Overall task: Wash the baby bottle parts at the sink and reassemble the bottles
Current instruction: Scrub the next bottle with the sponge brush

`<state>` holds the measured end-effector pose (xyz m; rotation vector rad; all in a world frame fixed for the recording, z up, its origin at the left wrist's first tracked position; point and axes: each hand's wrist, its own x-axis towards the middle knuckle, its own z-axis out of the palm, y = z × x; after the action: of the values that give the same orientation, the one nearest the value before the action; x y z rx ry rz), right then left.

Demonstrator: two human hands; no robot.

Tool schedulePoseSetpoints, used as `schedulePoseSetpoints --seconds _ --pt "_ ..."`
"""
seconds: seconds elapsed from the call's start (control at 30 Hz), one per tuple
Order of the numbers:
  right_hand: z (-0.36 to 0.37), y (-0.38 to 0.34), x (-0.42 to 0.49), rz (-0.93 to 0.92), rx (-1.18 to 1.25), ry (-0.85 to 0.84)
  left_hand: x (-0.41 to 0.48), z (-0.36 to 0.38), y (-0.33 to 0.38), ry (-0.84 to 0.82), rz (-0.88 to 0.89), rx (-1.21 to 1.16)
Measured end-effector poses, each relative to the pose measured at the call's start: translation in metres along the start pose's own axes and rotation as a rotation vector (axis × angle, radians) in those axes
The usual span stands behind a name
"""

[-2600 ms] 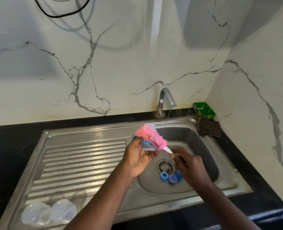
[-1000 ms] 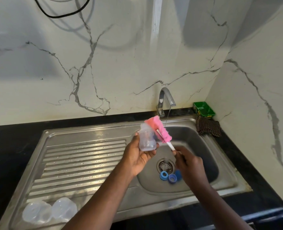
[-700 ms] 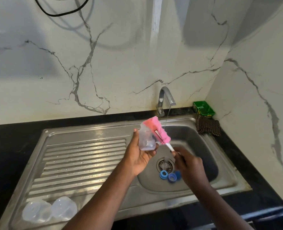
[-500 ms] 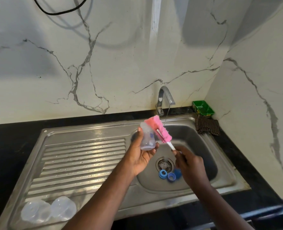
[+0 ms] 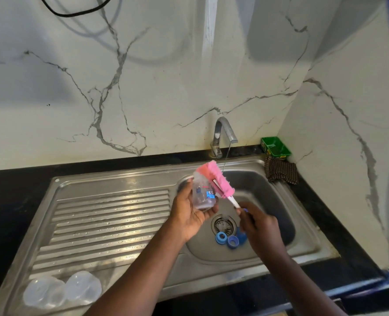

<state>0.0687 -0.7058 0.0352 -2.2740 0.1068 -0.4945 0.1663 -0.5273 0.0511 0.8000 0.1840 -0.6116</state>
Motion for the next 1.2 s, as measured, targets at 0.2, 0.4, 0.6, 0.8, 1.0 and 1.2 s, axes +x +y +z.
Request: schedulePoseSetpoints --seconds 0.2,0.4,0.6,0.8,1.0,1.2 --pt "-0.001 -0.002 -0.003 -0.005 0.032 -0.022 0.000 0.002 0.000 -0.038 0.055 -0.003" --pt "0.000 -0.010 -0.006 -0.038 0.088 -0.065 0.000 -0.003 0.003 -0.064 0.027 0.029" --pt "-0.004 -0.012 -0.008 -0.031 0.099 -0.087 -0.002 -0.004 0.004 -0.078 0.048 0.051" --pt "-0.007 0.004 0.004 0.140 0.068 0.004 -0.004 -0.009 0.006 -0.118 0.046 0.033" --pt "-0.014 -0.001 0.005 0.183 0.155 0.001 -0.004 -0.014 0.006 -0.126 0.024 0.021" --pt "-0.023 -0.009 0.008 0.123 0.201 -0.017 -0.001 -0.014 0.001 -0.067 0.110 0.230"
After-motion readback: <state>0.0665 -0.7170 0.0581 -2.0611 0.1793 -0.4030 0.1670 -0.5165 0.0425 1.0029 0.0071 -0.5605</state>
